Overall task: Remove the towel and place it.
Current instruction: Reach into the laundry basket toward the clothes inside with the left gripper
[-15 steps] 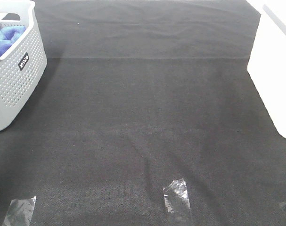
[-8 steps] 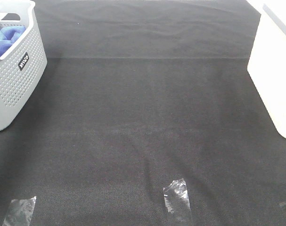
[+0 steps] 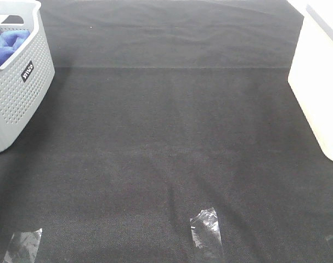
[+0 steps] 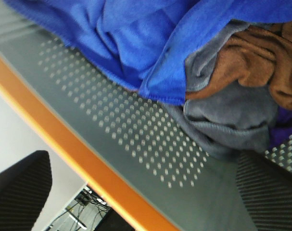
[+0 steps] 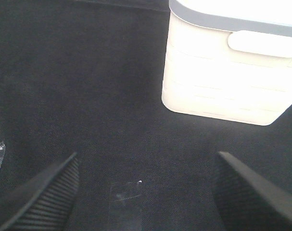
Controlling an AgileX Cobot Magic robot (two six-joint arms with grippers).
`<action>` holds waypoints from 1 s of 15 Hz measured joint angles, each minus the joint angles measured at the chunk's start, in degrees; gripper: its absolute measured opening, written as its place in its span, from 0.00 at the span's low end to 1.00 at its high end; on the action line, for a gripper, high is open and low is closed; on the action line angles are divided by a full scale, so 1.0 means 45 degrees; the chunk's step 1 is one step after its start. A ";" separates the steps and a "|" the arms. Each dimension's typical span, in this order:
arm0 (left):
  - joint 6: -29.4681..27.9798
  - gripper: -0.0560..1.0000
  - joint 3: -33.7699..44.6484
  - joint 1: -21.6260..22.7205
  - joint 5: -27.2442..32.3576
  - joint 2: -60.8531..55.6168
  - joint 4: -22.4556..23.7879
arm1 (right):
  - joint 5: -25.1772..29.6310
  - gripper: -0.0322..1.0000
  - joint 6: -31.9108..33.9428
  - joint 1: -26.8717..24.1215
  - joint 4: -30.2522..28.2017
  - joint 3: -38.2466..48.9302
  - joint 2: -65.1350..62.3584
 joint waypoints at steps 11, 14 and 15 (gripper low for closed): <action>0.0942 0.98 -0.1375 0.0344 -0.1299 0.2992 -0.0064 | 0.0000 0.77 0.0000 0.0000 0.0000 0.0000 0.0000; 0.1031 0.98 -0.1413 0.0700 -0.1273 0.3450 -0.0777 | 0.0000 0.77 0.0000 0.0000 0.0000 0.0000 0.0000; 0.1044 0.98 -0.1413 0.0815 -0.1248 0.3514 -0.0866 | 0.0000 0.77 0.0000 0.0000 0.0000 0.0000 0.0000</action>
